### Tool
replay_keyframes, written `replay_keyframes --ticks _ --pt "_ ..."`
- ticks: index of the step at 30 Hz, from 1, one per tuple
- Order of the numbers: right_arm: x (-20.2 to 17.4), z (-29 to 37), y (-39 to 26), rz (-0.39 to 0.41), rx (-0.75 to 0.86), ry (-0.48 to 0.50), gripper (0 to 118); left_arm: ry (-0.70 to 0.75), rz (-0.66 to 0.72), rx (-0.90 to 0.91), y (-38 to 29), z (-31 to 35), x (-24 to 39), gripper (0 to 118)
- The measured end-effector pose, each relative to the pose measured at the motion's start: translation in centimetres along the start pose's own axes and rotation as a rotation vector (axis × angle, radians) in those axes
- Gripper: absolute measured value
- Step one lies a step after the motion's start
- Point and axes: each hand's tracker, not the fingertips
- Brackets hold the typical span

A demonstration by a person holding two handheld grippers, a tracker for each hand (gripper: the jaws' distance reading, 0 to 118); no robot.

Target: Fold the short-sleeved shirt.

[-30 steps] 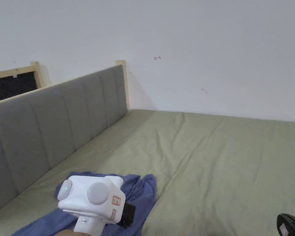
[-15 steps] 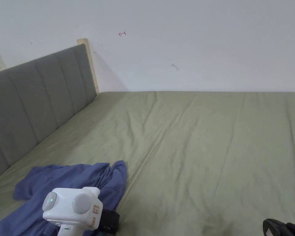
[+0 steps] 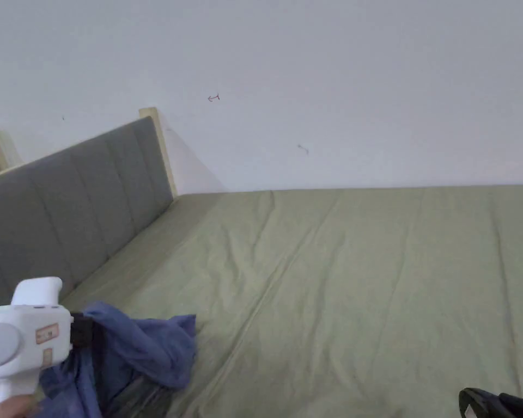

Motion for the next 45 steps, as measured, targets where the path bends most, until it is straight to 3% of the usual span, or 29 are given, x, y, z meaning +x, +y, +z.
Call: replay_keyframes --ticks 3,6,10,14,18,23,27,30,31,32,33,34,39,45 --pt "0.3 1.1 0.4 -0.038 0.032 -0.001 0 0.001 -0.068 0.216 5.2 5.8 1.8 7" --pt "0.8 2.2 0.8 -0.070 0.056 -0.007 0 -0.099 -0.140 0.321 9.7 10.3 6.0 7" --pt "1.6 4.1 1.3 -0.088 0.099 -0.034 0 -0.316 -0.200 0.448 13.4 15.4 14.4 7" --pt "3.0 6.9 1.9 -0.103 0.159 -0.088 0 -0.547 -0.322 0.426 14.2 18.3 24.7 7" --pt "5.6 10.7 1.9 -0.126 0.270 -0.199 0 -0.775 -0.399 0.285 12.2 18.0 34.8 7" --pt "9.9 14.1 1.1 -0.141 0.244 -0.348 0 -0.903 -0.493 0.090 5.4 13.2 44.8 7" --pt "12.2 14.6 -1.0 -0.172 0.174 -0.402 0 -0.872 -0.397 -0.305 -2.0 4.9 48.7 7" --pt "13.2 13.9 -2.7 -0.228 0.115 -0.378 0 -0.814 -0.290 -0.525 -7.4 -0.2 48.0 9" --pt "13.3 13.5 -3.1 -0.238 0.098 -0.368 0 -0.817 -0.282 -0.560 -8.6 -1.1 47.6 16" --pt "13.4 13.0 -3.4 -0.243 0.079 -0.358 0 -0.810 -0.278 -0.595 -9.8 -1.8 47.2 47" --pt "13.3 12.5 -3.7 -0.243 0.066 -0.351 0 -0.808 -0.266 -0.611 -10.8 -2.4 46.6 87" --pt "13.3 12.0 -3.9 -0.245 0.056 -0.343 0 -0.810 -0.254 -0.636 -11.5 -2.4 46.2 116" --pt "12.3 10.6 -3.6 -0.246 0.039 -0.301 0 -0.876 -0.177 -0.620 -9.8 -1.2 43.2 112" --pt "10.5 10.9 -1.5 -0.199 0.103 -0.281 0 -0.849 -0.073 -0.140 -2.2 7.0 35.2 112"
